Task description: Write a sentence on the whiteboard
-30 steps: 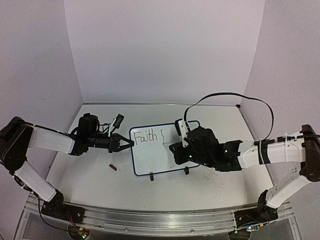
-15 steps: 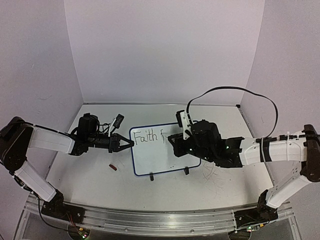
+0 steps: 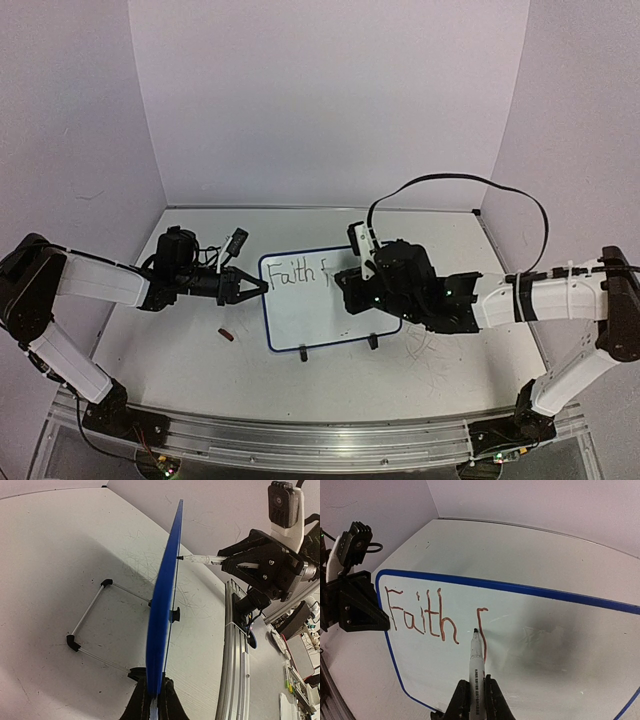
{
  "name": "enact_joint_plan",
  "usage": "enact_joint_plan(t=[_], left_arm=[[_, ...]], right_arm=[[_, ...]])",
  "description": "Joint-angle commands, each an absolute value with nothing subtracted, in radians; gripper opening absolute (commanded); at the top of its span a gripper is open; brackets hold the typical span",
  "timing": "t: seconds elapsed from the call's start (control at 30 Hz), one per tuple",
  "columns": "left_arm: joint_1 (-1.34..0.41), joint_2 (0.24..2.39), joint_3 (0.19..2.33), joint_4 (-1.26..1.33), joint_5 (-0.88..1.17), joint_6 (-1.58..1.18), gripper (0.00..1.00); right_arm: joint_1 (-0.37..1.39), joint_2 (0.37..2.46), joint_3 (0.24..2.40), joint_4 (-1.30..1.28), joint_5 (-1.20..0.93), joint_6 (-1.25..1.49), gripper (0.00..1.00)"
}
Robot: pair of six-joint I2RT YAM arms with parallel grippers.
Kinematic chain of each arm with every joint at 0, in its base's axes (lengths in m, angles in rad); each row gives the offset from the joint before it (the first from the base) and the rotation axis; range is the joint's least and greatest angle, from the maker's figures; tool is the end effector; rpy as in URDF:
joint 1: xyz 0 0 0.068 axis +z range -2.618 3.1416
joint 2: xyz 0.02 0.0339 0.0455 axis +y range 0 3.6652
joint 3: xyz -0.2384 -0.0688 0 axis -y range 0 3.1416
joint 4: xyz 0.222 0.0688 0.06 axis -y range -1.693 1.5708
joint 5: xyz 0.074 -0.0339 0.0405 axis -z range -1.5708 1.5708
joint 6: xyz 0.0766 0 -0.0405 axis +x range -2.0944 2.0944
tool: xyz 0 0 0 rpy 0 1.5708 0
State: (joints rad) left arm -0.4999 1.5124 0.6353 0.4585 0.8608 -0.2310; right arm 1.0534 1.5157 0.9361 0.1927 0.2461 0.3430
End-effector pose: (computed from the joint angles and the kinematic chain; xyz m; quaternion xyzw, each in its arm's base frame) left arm 0.2419 -0.1983 0.1688 0.3274 0.7248 -0.5037 0.3373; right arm 0.1957 0.3061 0.2242 -0.2222 0.7960 0.2780 0.4897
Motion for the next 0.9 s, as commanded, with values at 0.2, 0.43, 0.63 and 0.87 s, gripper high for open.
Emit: enact_joint_plan(t=[0.2,0.43,0.63,0.87], left_arm=[[-0.513,1.516,0.676,0.424,0.849,-0.195,0.0],[-0.513,1.517,0.676,0.42,0.848,-0.192,0.0],[-0.513,1.52,0.678,0.417,0.846,-0.192,0.0],[-0.513,1.517,0.679,0.413,0.847,-0.192,0.0]], right_arm=[[1.052,1.526,0.994,0.135,0.355,0.376,0.0],[1.051,1.47,0.967,0.108,0.384,0.386,0.0],[1.043,1.402,0.905,0.158,0.348,0.377,0.0],[1.029,1.469,0.942,0.178,0.272,0.364,0.0]])
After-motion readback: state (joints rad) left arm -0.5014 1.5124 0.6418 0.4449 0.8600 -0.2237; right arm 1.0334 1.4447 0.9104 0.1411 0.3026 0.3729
